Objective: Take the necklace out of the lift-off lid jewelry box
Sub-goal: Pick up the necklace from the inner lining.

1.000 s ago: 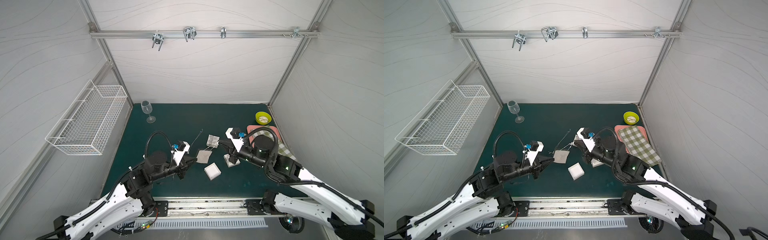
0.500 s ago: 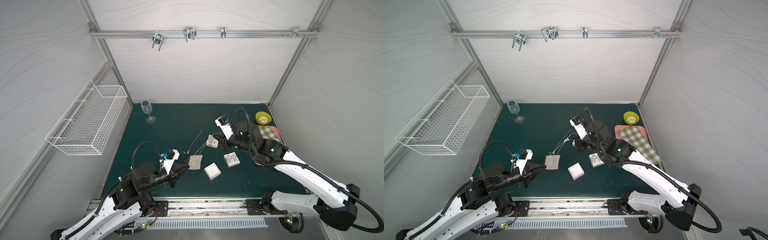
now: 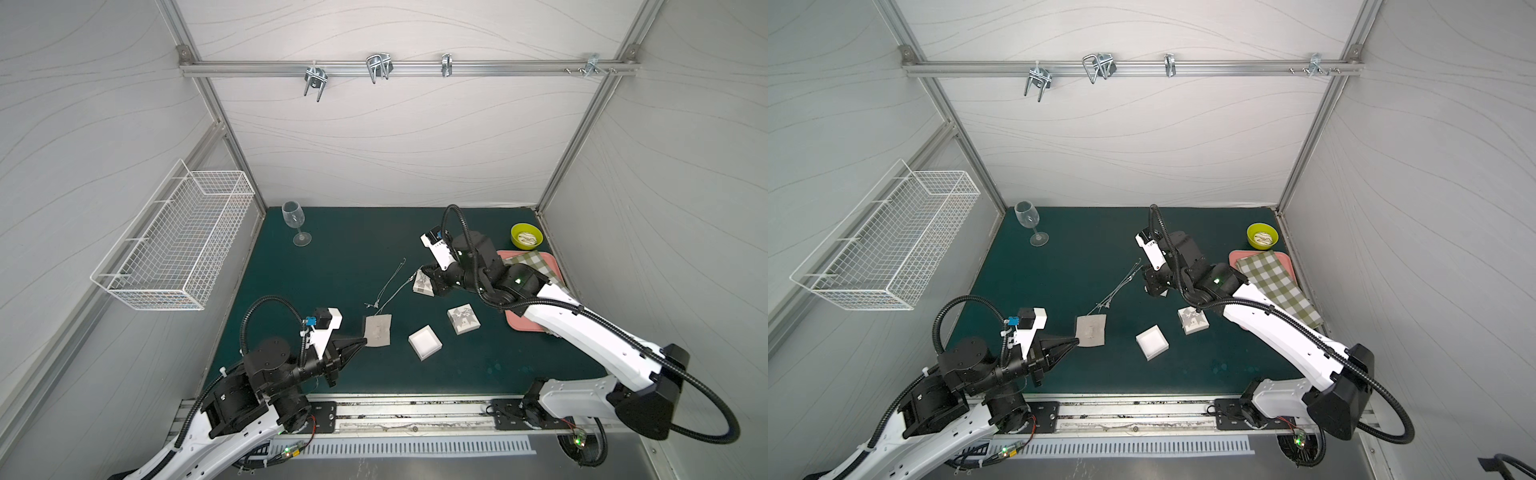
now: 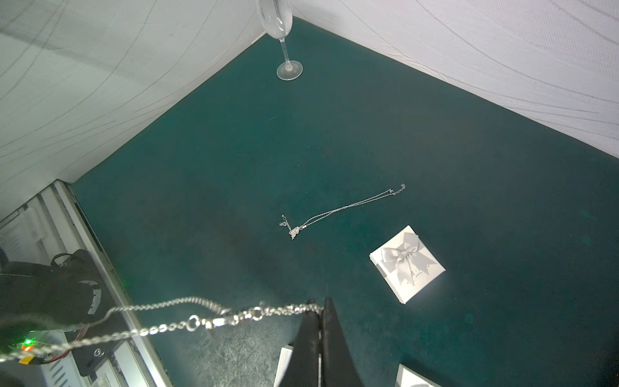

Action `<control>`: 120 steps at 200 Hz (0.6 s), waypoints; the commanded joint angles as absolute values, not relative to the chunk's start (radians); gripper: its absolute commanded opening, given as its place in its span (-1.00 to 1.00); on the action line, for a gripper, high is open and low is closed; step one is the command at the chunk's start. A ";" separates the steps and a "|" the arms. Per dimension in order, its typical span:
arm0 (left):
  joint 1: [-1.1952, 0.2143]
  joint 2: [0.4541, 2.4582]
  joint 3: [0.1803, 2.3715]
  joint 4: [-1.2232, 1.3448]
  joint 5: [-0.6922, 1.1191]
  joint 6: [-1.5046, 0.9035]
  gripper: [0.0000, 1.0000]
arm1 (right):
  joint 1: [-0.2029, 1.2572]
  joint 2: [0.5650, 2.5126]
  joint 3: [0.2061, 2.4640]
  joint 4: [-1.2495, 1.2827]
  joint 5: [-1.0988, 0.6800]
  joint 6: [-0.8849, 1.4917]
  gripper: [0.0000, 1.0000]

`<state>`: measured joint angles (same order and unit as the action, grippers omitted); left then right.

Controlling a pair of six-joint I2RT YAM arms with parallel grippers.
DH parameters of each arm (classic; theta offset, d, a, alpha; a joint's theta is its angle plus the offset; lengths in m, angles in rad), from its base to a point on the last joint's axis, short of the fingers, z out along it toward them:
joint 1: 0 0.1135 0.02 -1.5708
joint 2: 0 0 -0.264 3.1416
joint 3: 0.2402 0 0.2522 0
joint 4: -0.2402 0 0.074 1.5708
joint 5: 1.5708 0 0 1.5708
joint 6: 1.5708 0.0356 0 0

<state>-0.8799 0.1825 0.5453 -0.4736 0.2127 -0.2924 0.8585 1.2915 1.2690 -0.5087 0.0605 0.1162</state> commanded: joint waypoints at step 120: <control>-0.885 0.218 0.598 -0.514 0.249 -0.294 -1.00 | 0.699 1.403 1.432 -0.570 0.000 0.045 -1.00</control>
